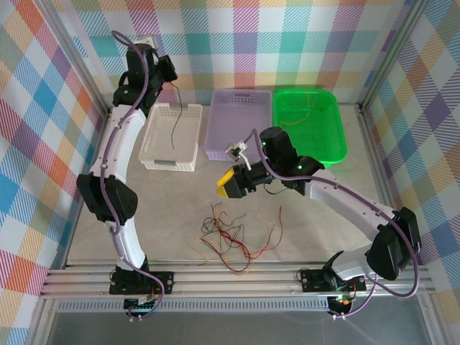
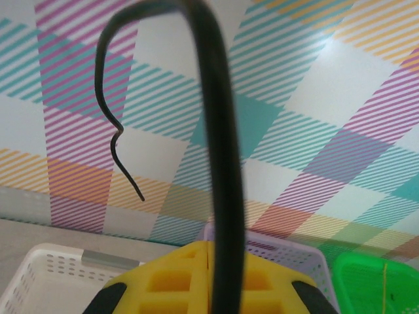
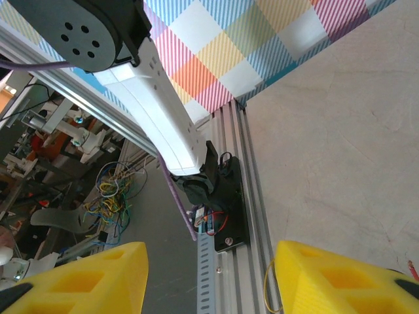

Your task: Untangle the cables

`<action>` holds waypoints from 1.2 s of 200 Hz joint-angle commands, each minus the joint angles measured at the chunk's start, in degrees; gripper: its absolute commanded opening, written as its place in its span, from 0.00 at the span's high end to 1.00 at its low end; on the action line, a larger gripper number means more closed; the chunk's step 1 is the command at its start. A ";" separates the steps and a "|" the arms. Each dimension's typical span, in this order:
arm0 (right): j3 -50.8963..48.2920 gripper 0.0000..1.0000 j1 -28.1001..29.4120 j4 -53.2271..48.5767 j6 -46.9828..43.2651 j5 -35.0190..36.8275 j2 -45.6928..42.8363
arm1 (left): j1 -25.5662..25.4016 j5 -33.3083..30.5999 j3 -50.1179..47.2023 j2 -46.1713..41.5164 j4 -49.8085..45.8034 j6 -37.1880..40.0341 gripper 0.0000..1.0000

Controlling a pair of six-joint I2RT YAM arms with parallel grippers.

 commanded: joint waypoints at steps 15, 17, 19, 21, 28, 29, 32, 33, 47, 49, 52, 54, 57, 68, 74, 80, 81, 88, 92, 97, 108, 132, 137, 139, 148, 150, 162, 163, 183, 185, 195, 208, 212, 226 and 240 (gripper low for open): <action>1.76 0.46 0.45 -0.32 -2.36 -2.13 0.83 | 0.58 -2.21 0.01 4.59 4.56 2.96 1.00; 1.72 0.46 0.45 -0.34 -2.47 -2.18 0.85 | 0.60 -2.32 0.01 4.72 4.67 3.01 1.00; 1.67 0.46 0.45 -0.41 -2.54 -2.20 0.83 | 0.58 -2.39 0.03 4.99 4.77 3.03 1.00; 1.63 0.46 0.45 -0.43 -2.57 -2.20 0.85 | 0.58 -2.54 -0.01 5.23 4.79 3.03 1.00; 1.46 0.46 0.45 -0.39 -2.67 -2.16 0.94 | 0.63 -2.92 -0.46 5.75 4.80 3.03 1.00; 1.41 0.46 0.45 -0.41 -2.67 -2.18 0.99 | 0.65 -2.94 -0.50 5.81 5.81 3.03 1.00; 1.36 0.46 0.43 -0.43 -2.76 -2.12 0.98 | 0.58 -2.97 -0.78 6.00 6.90 2.99 1.00; 1.36 0.46 0.44 -0.48 -2.81 -2.12 1.00 | 0.62 -2.97 -0.84 6.07 7.12 3.01 1.00; 1.27 0.46 0.45 -0.83 -3.12 -2.02 1.29 | 0.58 -3.41 -2.28 6.74 8.51 2.56 1.00; 1.20 0.46 0.45 -0.84 -3.16 -1.94 1.36 | 0.58 -3.41 -2.59 6.71 8.69 2.52 1.00; 1.19 0.46 0.45 -0.89 -3.20 -1.87 1.38 | 0.62 -3.38 -3.16 6.76 9.15 2.44 1.00; 1.18 0.46 0.40 -0.88 -3.20 -1.90 1.45 | 0.59 -3.36 -3.47 6.71 9.42 2.38 1.00; 1.23 0.46 0.44 -0.90 -3.25 -1.90 1.54 | 0.59 -3.37 -4.10 6.68 9.72 2.27 1.00; 1.10 0.46 0.45 -0.88 -3.29 -1.99 1.73 | 0.58 -3.26 -6.70 6.13 10.66 1.52 1.00; 0.94 0.46 0.44 -0.86 -3.29 -2.01 1.79 | 0.59 -3.15 -8.79 5.36 11.44 1.01 1.00; 0.77 0.46 0.45 -0.62 -3.27 -2.10 1.81 | 0.64 -3.23 -11.12 4.46 12.19 0.14 1.00; 0.71 0.46 0.45 -0.53 -3.28 -2.11 1.81 | 0.61 -3.23 -11.64 4.29 12.36 -0.04 1.00; 0.49 0.46 0.45 -0.20 -3.07 -2.10 1.89 | 0.62 -2.97 -14.75 2.92 13.50 -1.09 1.00; 0.33 0.46 0.45 0.10 -2.90 -2.12 1.97 | 0.58 -2.60 -16.61 2.07 13.99 -1.78 1.00; 0.23 0.46 0.48 0.52 -2.72 -2.18 2.07 | 0.58 -2.02 -18.75 1.14 14.53 -2.65 1.00; 0.13 0.46 0.53 1.28 -2.15 -2.45 2.45 | 0.57 -0.80 -23.22 -1.02 15.77 -4.56 1.00; 0.30 0.46 0.96 1.95 -1.64 -2.92 3.21 | 0.41 0.11 -31.61 -5.03 14.93 -8.25 1.00; 0.23 0.46 1.10 2.02 -1.56 -2.92 3.31 | 0.32 0.03 -33.07 -5.71 14.78 -8.73 1.00; 0.22 0.46 1.14 2.05 -1.54 -2.98 3.31 | 0.25 0.20 -33.73 -6.08 14.92 -8.88 1.00; 0.00 0.46 1.40 2.33 -1.45 -3.04 3.40 | 0.19 1.20 -36.72 -7.08 15.83 -9.01 1.00; -0.03 0.46 1.41 2.43 -1.40 -3.01 3.40 | 0.17 1.24 -37.21 -7.30 15.99 -8.99 1.00; -0.54 0.46 1.65 3.17 -1.13 -3.05 3.39 | 0.05 1.09 -40.05 -8.00 16.17 -9.89 1.00; -0.60 0.46 1.66 3.26 -1.11 -3.06 3.40 | 0.05 1.12 -40.25 -8.05 16.24 -9.89 1.00; -0.75 0.46 2.02 3.68 -0.83 -3.07 3.58 | -0.24 1.43 -43.06 -7.80 16.20 -11.11 1.00; -0.80 0.46 2.03 3.67 -0.83 -3.08 3.58 | -0.22 1.36 -43.26 -7.70 16.13 -11.27 1.00; -0.84 0.46 2.12 3.59 -0.83 -2.99 3.57 | -0.23 1.56 -43.79 -7.11 15.24 -11.89 1.00; -1.06 0.46 2.19 3.44 -0.92 -2.96 3.28 | -0.23 1.69 -43.54 -5.92 13.50 -12.25 1.00; -1.17 0.46 2.27 3.44 -0.90 -2.89 3.23 | -0.24 1.81 -43.27 -5.45 12.88 -12.26 1.00; -1.30 0.46 2.29 3.40 -0.83 -2.64 2.96 | -0.21 1.61 -41.38 -3.22 9.81 -12.05 1.00; -1.05 0.46 2.29 2.68 -0.64 -1.79 2.97 | -0.08 1.45 -38.04 -0.29 5.94 -12.19 1.00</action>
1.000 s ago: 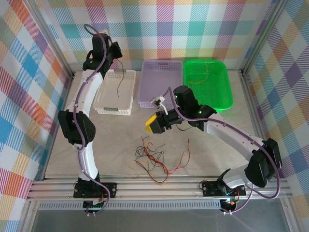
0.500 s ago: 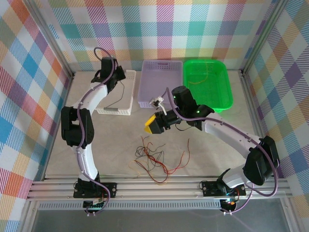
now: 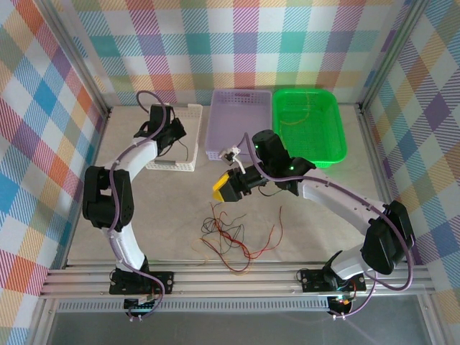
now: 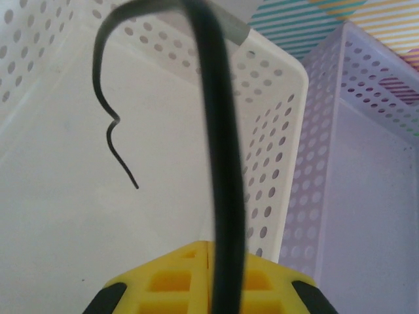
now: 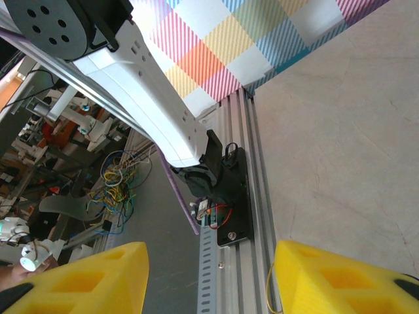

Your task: Untangle the cables

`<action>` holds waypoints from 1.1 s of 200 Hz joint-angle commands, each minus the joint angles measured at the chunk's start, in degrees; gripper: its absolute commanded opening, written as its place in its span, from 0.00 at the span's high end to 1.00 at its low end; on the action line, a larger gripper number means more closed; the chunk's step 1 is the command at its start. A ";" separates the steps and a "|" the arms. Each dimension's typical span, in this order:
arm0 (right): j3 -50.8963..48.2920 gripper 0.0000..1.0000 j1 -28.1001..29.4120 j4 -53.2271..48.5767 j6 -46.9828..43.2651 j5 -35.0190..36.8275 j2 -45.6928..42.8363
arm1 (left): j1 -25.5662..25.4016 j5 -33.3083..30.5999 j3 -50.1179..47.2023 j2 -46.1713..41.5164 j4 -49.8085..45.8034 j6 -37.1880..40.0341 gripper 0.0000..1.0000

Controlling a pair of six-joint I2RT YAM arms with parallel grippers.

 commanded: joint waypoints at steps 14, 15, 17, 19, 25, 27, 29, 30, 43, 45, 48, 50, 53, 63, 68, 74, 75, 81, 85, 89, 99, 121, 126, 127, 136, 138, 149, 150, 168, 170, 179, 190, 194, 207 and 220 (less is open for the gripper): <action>0.12 0.46 0.57 -0.56 0.04 0.32 0.30 | 0.01 1.59 7.78 7.53 -11.28 -1.11 1.00; 0.14 0.46 0.57 -0.60 0.05 0.34 0.30 | 0.01 1.61 8.02 7.71 -11.54 -1.07 1.00; 0.16 0.46 0.57 -0.81 0.00 0.49 0.23 | -0.04 1.67 8.35 7.98 -11.79 -1.06 1.00; 0.17 0.46 0.57 -0.99 -0.02 0.61 0.22 | 0.00 1.70 8.65 8.29 -12.12 -1.12 1.00; 0.17 0.46 0.58 -1.33 0.06 1.39 0.06 | -0.01 1.89 9.37 8.96 -12.86 -1.37 1.00; 0.17 0.46 0.57 -1.54 0.11 1.70 0.00 | 0.05 1.85 9.52 9.15 -13.11 -1.46 1.00; 0.17 0.46 0.57 -1.77 0.12 2.17 -0.09 | 0.04 1.84 9.87 9.30 -13.38 -1.51 1.00; 0.17 0.46 0.57 -1.87 0.14 2.36 -0.11 | 0.02 1.82 10.03 9.43 -13.59 -1.58 1.00; -0.08 0.45 0.57 -3.06 0.06 4.35 -0.32 | 0.08 1.63 11.22 10.29 -15.20 -1.99 1.00; -0.16 0.45 0.57 -3.27 0.06 4.61 -0.32 | 0.02 1.63 11.30 10.34 -15.32 -1.99 1.00; -0.29 0.45 0.59 -3.47 0.07 5.00 -0.38 | 0.09 1.64 11.39 10.40 -15.52 -1.93 0.98; -0.39 0.45 0.57 -3.63 0.07 5.30 -0.40 | 0.05 1.63 11.48 10.47 -15.65 -1.98 0.97; -0.56 0.45 0.57 -3.74 0.19 5.75 -0.43 | 0.07 1.63 11.66 10.56 -15.91 -2.09 0.95; -1.26 0.44 0.58 -4.06 0.33 6.50 -0.71 | 0.09 1.63 12.23 10.69 -16.87 -2.05 0.87; -1.76 0.44 0.57 -4.27 0.41 6.98 -0.99 | 0.04 1.63 12.62 10.83 -17.51 -2.00 0.83; -2.37 0.44 0.57 -4.31 0.67 7.93 -1.40 | 0.02 1.28 13.23 10.93 -18.56 -2.07 0.78; -2.51 0.44 0.57 -4.32 0.72 8.10 -1.48 | 0.06 1.19 13.34 10.91 -18.74 -2.03 0.77; -3.21 0.44 0.62 -4.26 0.80 9.17 -2.06 | 0.08 1.19 13.72 10.74 -19.40 -2.07 0.70; -3.66 0.43 0.64 -4.31 0.98 9.54 -2.46 | 0.05 1.39 13.91 10.58 -19.60 -1.96 0.67; -4.17 0.42 0.62 -4.32 1.12 9.99 -2.85 | 0.09 1.53 13.99 10.39 -19.69 -1.84 0.65; -5.34 0.41 0.65 -3.95 1.87 11.36 -3.71 | 0.08 1.58 14.65 9.87 -20.48 -1.65 0.56; -7.29 0.41 0.95 -4.32 2.95 13.39 -4.34 | 0.14 1.83 17.53 9.11 -23.77 -1.55 0.39; -7.84 0.41 1.21 -4.25 3.33 13.75 -4.52 | 0.11 2.08 17.97 8.92 -24.30 -1.46 0.35; -7.97 0.41 1.24 -4.25 3.37 13.83 -4.57 | 0.10 2.12 18.03 8.84 -24.38 -1.46 0.35; -9.32 0.41 1.80 -3.55 4.23 14.56 -5.02 | 0.03 2.40 18.80 8.26 -25.55 -1.46 0.29; -9.59 0.41 1.97 -3.22 4.49 14.63 -5.16 | 0.08 2.41 18.98 8.14 -25.80 -1.40 0.28; -11.74 0.41 2.93 -2.09 5.24 15.51 -6.04 | 0.07 2.71 19.83 7.27 -27.21 -1.55 0.17; -11.89 0.41 3.07 -2.07 5.25 15.71 -6.08 | 0.08 2.79 19.93 7.23 -27.41 -1.51 0.16; -14.30 0.41 5.43 -2.21 5.66 19.89 -7.24 | 0.04 3.92 21.35 5.37 -30.10 -2.03 0.00; -14.63 0.41 5.65 -2.22 5.77 20.14 -7.23 | 0.10 4.09 21.59 5.17 -30.48 -2.11 0.00; -15.69 0.41 6.94 -2.23 6.35 21.85 -7.26 | 0.08 4.63 22.33 3.93 -31.89 -2.34 0.00; -17.04 0.41 8.74 -2.20 6.63 25.05 -7.20 | 0.05 5.06 22.49 1.81 -33.04 -3.11 0.00; -17.47 0.41 9.36 -2.14 6.86 26.03 -7.09 | 0.07 5.06 22.41 0.93 -33.46 -3.42 0.00; -18.98 0.41 11.23 -1.32 8.12 29.48 -6.59 | 0.04 5.64 22.12 -1.88 -34.72 -4.05 0.00; -20.13 0.41 13.05 0.11 9.56 32.81 -5.06 | 0.01 6.53 21.13 -4.94 -35.59 -4.43 0.00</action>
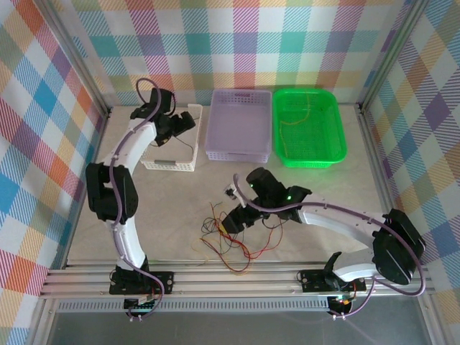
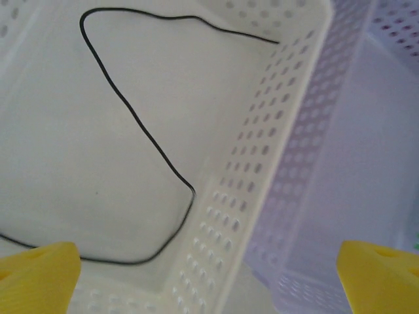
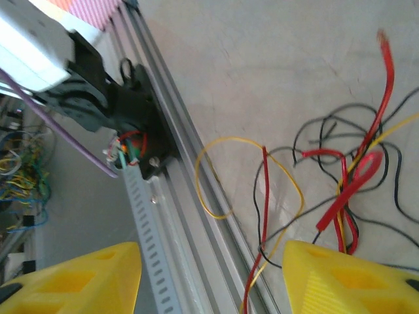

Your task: Untangle the cables

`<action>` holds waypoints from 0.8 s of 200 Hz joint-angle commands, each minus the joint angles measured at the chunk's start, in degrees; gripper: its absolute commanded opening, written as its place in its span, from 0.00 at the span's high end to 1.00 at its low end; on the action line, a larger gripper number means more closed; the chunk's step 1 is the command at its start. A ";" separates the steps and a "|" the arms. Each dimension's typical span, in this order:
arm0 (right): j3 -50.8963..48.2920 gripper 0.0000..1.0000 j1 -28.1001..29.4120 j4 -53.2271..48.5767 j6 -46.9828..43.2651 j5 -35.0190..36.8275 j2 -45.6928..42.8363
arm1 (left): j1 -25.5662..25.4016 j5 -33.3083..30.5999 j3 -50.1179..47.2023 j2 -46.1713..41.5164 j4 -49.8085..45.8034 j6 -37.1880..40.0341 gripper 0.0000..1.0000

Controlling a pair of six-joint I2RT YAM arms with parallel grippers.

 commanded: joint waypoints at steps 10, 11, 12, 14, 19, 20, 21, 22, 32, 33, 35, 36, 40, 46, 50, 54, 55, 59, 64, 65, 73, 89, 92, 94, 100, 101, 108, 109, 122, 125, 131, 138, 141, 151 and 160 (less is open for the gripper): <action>-1.98 0.40 4.23 3.27 3.58 10.29 3.06 | 0.04 2.77 -1.01 -10.43 -4.56 -1.98 0.00; -1.91 0.40 4.36 3.31 3.65 10.64 3.40 | 0.02 2.84 -1.14 -10.71 -4.54 -1.99 0.00; -1.83 0.41 4.56 3.28 3.73 10.95 3.70 | 0.01 2.91 -1.46 -10.98 -4.52 -2.05 0.00; -1.79 0.41 4.84 3.33 3.86 11.56 4.23 | 0.05 3.04 -2.04 -11.58 -4.40 -2.13 0.00; -1.47 0.41 5.58 3.40 4.05 12.87 5.53 | 0.03 3.24 -3.30 -12.88 -4.33 -2.35 0.00; -1.44 0.41 5.74 3.42 4.11 13.25 5.82 | 0.02 3.25 -3.55 -13.17 -4.29 -2.35 0.00; -1.37 0.41 5.86 3.42 4.18 13.62 5.97 | -0.03 3.34 -3.68 -13.44 -4.31 -2.36 0.00; -1.30 0.41 5.97 3.47 4.22 13.93 6.30 | -0.06 3.43 -3.88 -13.71 -4.37 -2.45 0.00; -0.35 0.42 6.74 3.28 5.03 16.27 9.25 | 0.00 4.34 -6.65 -16.38 -4.03 -2.53 0.00; -0.22 0.42 6.76 3.26 5.17 16.45 9.48 | 0.00 4.41 -7.03 -16.50 -4.01 -2.49 0.00; 0.00 0.42 6.95 3.17 5.38 16.80 10.05 | 0.01 4.60 -7.52 -17.18 -3.99 -2.53 0.00; 0.05 0.42 6.95 3.12 5.48 16.97 10.32 | 0.01 4.67 -7.86 -17.51 -3.98 -2.49 0.00; 0.36 0.42 7.09 3.23 5.94 17.73 11.25 | 0.01 4.74 -9.15 -18.68 -3.94 -2.40 0.00; 0.69 0.43 7.36 3.46 6.76 18.26 12.71 | -0.02 4.75 -10.94 -20.41 -3.75 -2.44 0.00; 1.01 0.43 7.38 3.72 7.22 18.29 13.56 | 0.00 4.89 -12.40 -21.65 -3.52 -2.44 0.00; 1.27 0.43 7.61 4.00 7.50 18.32 14.36 | 0.01 4.96 -13.70 -22.95 -3.21 -2.37 0.00; 1.30 0.43 7.68 4.07 7.59 18.35 14.54 | 0.01 5.03 -14.07 -23.25 -3.11 -2.41 0.00; 1.47 0.43 7.86 4.35 7.90 18.56 15.22 | -0.07 5.17 -15.42 -24.46 -2.87 -2.43 0.00; 1.79 0.43 8.15 4.48 8.34 19.14 16.10 | -0.15 5.27 -16.92 -25.85 -2.70 -2.37 0.00; 1.91 0.44 8.16 4.44 8.45 19.29 16.34 | -0.16 5.27 -17.22 -26.16 -2.68 -2.32 0.00; 2.83 0.44 8.49 3.67 9.00 20.64 17.78 | -0.29 5.21 -19.20 -28.28 -2.82 -2.12 0.00; 4.66 0.45 8.92 1.28 10.19 23.89 20.23 | -0.73 4.68 -22.84 -32.31 -3.20 -1.36 0.00; 4.93 0.45 9.03 0.94 10.49 24.31 20.57 | -0.78 4.64 -23.55 -33.14 -3.21 -1.27 0.00; 5.06 0.45 9.10 0.94 10.56 24.61 20.84 | -0.85 4.70 -24.04 -33.53 -3.20 -1.25 0.00; 5.45 0.46 9.29 0.96 10.82 24.88 21.49 | -0.91 4.77 -25.23 -34.94 -3.26 -1.04 0.00; 5.49 0.46 9.35 0.96 10.88 24.88 21.58 | -0.93 4.76 -25.46 -35.14 -3.26 -0.93 0.00; 5.99 0.46 9.49 1.34 11.16 25.03 22.18 | -1.00 4.62 -26.75 -36.65 -3.57 -0.79 0.00; 6.07 0.46 9.54 1.33 11.22 25.09 22.27 | -1.02 4.60 -26.93 -36.87 -3.60 -0.69 0.00; 7.30 0.48 9.70 1.10 11.69 25.89 23.63 | -1.25 4.57 -29.34 -39.46 -3.80 -0.52 0.00; 7.64 0.49 9.69 0.91 11.79 26.32 23.80 | -1.29 4.64 -29.83 -40.07 -3.76 -0.52 0.00; 8.06 0.50 9.70 0.64 11.88 27.06 24.26 | -1.48 4.66 -30.79 -41.18 -3.80 -0.46 0.00; 8.39 0.53 9.72 0.49 11.90 28.02 24.57 | -1.64 4.83 -31.79 -42.36 -3.93 -0.19 0.00; 8.50 0.55 9.68 0.36 11.86 28.57 24.64 | -1.74 4.84 -32.18 -42.75 -4.04 -0.18 0.00; 8.71 0.61 9.70 0.15 11.88 30.52 24.74 | -2.03 4.71 -33.55 -44.33 -4.49 -0.15 0.00; 8.84 0.66 9.40 0.14 11.60 31.76 24.75 | -2.19 4.96 -35.08 -45.89 -4.36 -0.16 0.00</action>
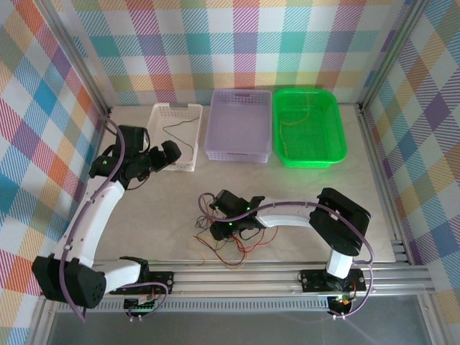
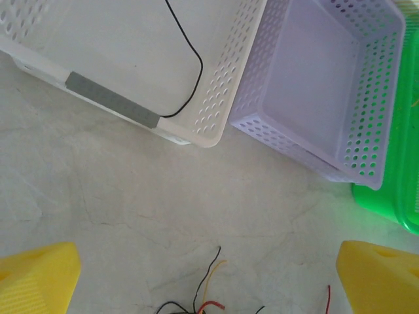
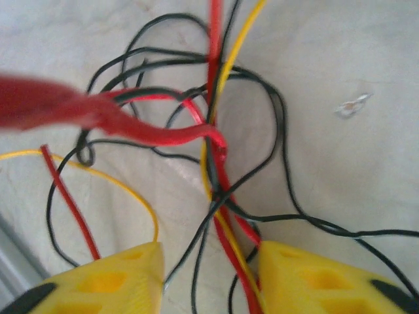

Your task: Untangle the cables

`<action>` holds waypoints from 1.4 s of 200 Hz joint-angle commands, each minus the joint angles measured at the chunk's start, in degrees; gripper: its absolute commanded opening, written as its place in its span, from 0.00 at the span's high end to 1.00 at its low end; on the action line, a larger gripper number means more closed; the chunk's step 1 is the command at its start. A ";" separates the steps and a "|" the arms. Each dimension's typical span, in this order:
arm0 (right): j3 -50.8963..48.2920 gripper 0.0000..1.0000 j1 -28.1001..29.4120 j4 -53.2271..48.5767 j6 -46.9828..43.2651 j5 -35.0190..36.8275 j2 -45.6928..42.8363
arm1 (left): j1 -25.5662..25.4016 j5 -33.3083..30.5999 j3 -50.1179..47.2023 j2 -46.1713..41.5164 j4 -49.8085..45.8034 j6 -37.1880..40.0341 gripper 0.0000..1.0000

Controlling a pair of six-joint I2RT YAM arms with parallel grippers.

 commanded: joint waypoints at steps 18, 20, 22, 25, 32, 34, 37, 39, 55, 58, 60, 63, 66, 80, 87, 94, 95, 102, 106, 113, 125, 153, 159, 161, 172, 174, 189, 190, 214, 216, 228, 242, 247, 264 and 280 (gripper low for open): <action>1.74 0.81 -1.45 -1.08 0.46 5.92 1.17 | -1.44 1.68 -6.32 -7.07 -0.38 0.72 0.00; 1.77 0.82 -1.73 -0.99 0.45 5.77 1.23 | -1.49 1.72 -6.71 -7.37 -0.36 0.58 0.00; 1.78 0.84 -1.98 -0.77 0.36 5.54 1.24 | -1.59 1.73 -6.96 -7.73 -0.35 0.54 0.00; 1.85 0.87 -2.38 -0.59 0.31 5.31 1.31 | -1.78 1.81 -7.49 -8.16 -0.23 0.42 0.00; 1.74 0.92 -3.27 0.13 0.21 4.87 1.13 | -1.90 1.87 -8.62 -9.31 -0.05 0.13 0.00; 1.71 0.94 -3.53 0.34 0.12 4.76 1.04 | -1.96 1.95 -8.91 -9.57 -0.01 0.10 0.00; 1.56 0.95 -3.88 0.79 -0.01 4.52 0.80 | -2.11 1.98 -9.42 -10.05 0.08 -0.09 0.00; 1.53 0.96 -4.12 1.15 -0.13 4.26 0.70 | -2.12 2.00 -9.75 -10.38 0.11 -0.20 0.00; 1.35 1.00 -6.07 2.94 -1.57 2.24 -1.01 | -2.70 2.75 -12.21 -12.78 0.93 -0.98 0.00; 1.34 1.00 -6.36 3.17 -1.85 2.02 -1.47 | -2.80 2.99 -12.55 -13.23 1.01 -1.08 0.00; 1.41 1.00 -6.58 3.26 -2.13 1.77 -1.83 | -2.91 3.04 -12.84 -13.52 1.04 -1.23 0.00; 1.49 1.00 -6.86 3.45 -2.45 1.36 -2.26 | -3.06 3.19 -13.25 -13.90 1.19 -1.28 0.00; 1.60 1.00 -7.17 3.65 -2.77 0.84 -2.73 | -3.18 3.29 -13.61 -14.24 1.29 -1.34 0.00; 1.78 1.00 -8.07 4.96 -4.42 -1.71 -5.17 | -3.87 3.45 -14.81 -15.50 1.48 -1.91 0.00; 1.86 1.00 -8.10 5.97 -5.30 -3.36 -6.12 | -4.29 3.56 -15.26 -16.01 1.70 -2.21 0.00; 2.02 0.93 -8.10 6.90 -5.98 -5.57 -6.65 | -4.72 3.58 -15.78 -16.28 1.82 -2.37 0.00; 2.03 0.91 -8.10 7.03 -6.06 -5.97 -6.66 | -4.76 3.58 -15.87 -16.34 1.83 -2.41 0.00; 1.89 0.78 -8.01 8.11 -6.47 -8.42 -6.67 | -5.06 3.50 -16.18 -16.54 1.91 -2.62 0.00; 1.72 0.70 -7.93 8.97 -6.50 -9.54 -6.66 | -5.21 3.49 -16.32 -16.64 1.93 -2.63 0.00; 0.88 0.58 -7.69 10.67 -6.60 -11.29 -6.66 | -5.32 3.34 -16.55 -16.77 1.77 -2.62 0.00; -1.62 0.49 -7.13 14.42 -6.60 -12.96 -7.30 | -5.42 3.06 -16.73 -17.12 1.45 -2.53 0.00; -6.65 0.41 -6.04 21.12 -6.06 -12.99 -9.29 | -5.49 2.78 -16.70 -17.63 1.13 -2.03 0.00; -6.70 0.41 -5.91 21.17 -5.85 -12.56 -9.15 | -5.49 2.79 -16.71 -17.59 1.22 -2.04 0.00; -6.62 0.40 -5.94 21.03 -5.76 -12.36 -9.04 | -5.49 2.79 -16.76 -17.56 1.23 -2.07 0.00; -6.03 0.40 -5.73 20.61 -5.70 -11.79 -8.16 | -5.56 2.99 -16.91 -17.39 1.61 -2.04 0.00; -5.93 0.40 -5.66 20.58 -5.71 -11.71 -7.98 | -5.55 3.08 -16.92 -17.33 1.63 -2.11 0.00; -4.74 0.39 -5.04 20.08 -6.26 -10.74 -6.49 | -5.49 3.40 -17.23 -17.05 1.76 -2.41 0.00; -4.64 0.39 -5.03 20.03 -6.33 -10.67 -6.44 | -5.49 3.41 -17.25 -17.03 1.76 -2.39 0.00; -3.46 0.39 -3.65 20.02 -7.28 -9.71 -4.10 | -5.49 3.51 -17.88 -17.59 1.63 -2.54 0.00; -3.37 0.38 -3.60 20.04 -7.31 -9.72 -3.82 | -5.49 3.43 -17.84 -17.66 1.59 -2.48 0.00; -2.93 0.38 -3.20 20.89 -6.91 -10.28 -2.38 | -5.49 3.32 -17.98 -18.04 1.41 -2.47 0.00; -2.45 0.38 -2.79 22.09 -6.13 -11.53 -0.72 | -5.49 3.32 -18.14 -18.29 1.25 -2.48 0.00; -2.44 0.38 -2.79 22.68 -5.90 -11.59 -0.24 | -5.49 3.39 -18.20 -18.37 1.23 -2.53 0.00; -2.37 0.39 -2.67 23.98 -5.45 -11.17 0.93 | -5.49 3.45 -18.29 -18.27 1.32 -2.46 0.00; -1.64 0.40 -2.70 23.78 -5.77 -10.56 2.14 | -5.49 3.55 -18.48 -18.16 1.54 -2.49 0.00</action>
